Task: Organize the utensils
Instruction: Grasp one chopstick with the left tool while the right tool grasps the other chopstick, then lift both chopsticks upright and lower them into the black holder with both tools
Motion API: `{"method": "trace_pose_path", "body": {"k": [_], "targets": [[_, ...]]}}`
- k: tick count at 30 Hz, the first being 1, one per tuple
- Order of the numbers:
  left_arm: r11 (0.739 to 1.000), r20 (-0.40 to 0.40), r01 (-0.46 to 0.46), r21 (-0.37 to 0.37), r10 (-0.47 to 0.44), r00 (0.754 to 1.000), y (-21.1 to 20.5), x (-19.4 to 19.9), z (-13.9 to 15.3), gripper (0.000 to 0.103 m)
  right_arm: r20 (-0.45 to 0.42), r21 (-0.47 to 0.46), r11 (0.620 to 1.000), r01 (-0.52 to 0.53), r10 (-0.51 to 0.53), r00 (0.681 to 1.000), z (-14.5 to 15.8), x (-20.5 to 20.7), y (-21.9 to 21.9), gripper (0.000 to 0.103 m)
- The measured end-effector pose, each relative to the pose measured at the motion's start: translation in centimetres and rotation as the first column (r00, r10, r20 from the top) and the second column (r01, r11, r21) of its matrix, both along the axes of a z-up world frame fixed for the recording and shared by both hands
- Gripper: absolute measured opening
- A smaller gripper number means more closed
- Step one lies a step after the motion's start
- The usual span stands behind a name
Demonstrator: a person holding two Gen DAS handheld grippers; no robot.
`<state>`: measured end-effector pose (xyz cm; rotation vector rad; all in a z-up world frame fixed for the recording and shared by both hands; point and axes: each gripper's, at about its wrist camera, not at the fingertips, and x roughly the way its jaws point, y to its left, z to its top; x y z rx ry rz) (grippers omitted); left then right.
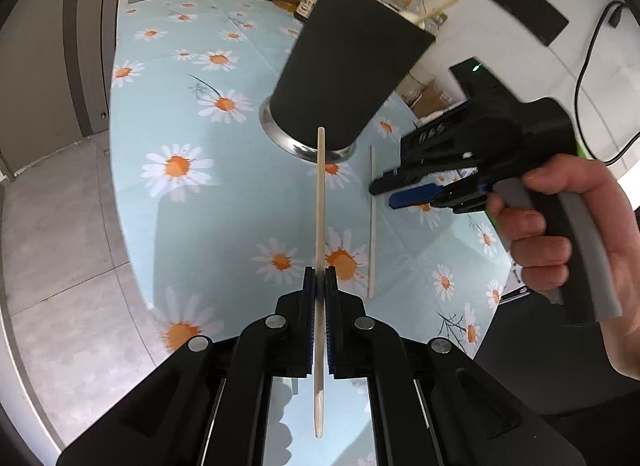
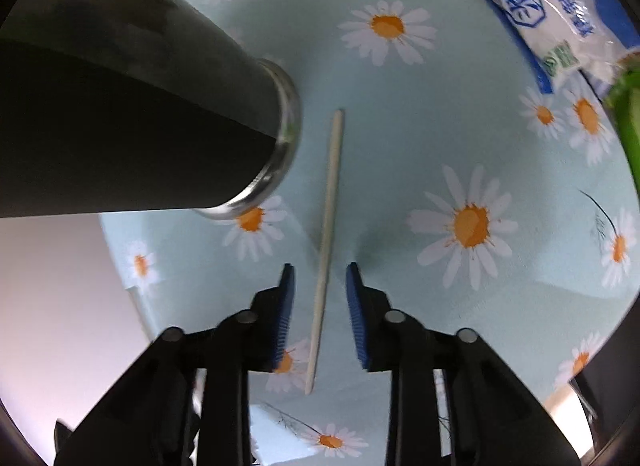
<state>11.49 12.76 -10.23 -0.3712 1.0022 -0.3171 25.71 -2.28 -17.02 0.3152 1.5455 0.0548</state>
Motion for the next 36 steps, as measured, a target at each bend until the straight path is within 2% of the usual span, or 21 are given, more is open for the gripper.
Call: {"method": "trace_pose_path", "body": {"k": [6,12,14,15,26,32,36], "targets": [[0.997,0.033,-0.008,-0.072,0.011,0.999,2.7,-1.2,-0.1,0.003,0.014,-0.139,0.990,0.027,-0.026,1.000,-0.3,-0.1,1.5,0.023],[0.996,0.056,0.006,-0.092,-0.001,0.998,3.9,-1.6,0.1,0.003,0.027,-0.227,0.973,0.043,-0.038,0.999,-1.1,-0.5,3.9,0.017],[0.995,0.061,0.010,-0.095,-0.005,0.998,4.2,-1.7,0.3,0.003,0.033,-0.252,0.966,0.052,-0.045,0.998,-1.3,-0.9,4.6,0.006],[0.995,0.065,0.014,-0.096,-0.008,0.998,4.3,-1.8,0.4,0.003,0.037,-0.256,0.965,0.057,-0.049,0.998,-1.3,-1.0,4.7,0.006],[0.997,0.086,0.028,-0.076,-0.022,0.996,4.1,-2.7,1.5,0.003,0.054,-0.209,0.977,0.053,-0.042,0.998,-1.7,-3.1,3.3,0.005],[0.996,0.091,0.013,-0.091,-0.005,0.996,3.2,-2.6,2.2,0.003,0.090,-0.130,0.991,0.015,-0.003,0.996,-0.3,-5.4,1.4,0.005],[0.994,0.096,-0.011,-0.109,0.021,0.995,2.4,-2.4,2.8,0.003,0.113,-0.038,0.999,-0.026,0.031,0.993,1.0,-7.0,-0.3,0.005]]}}
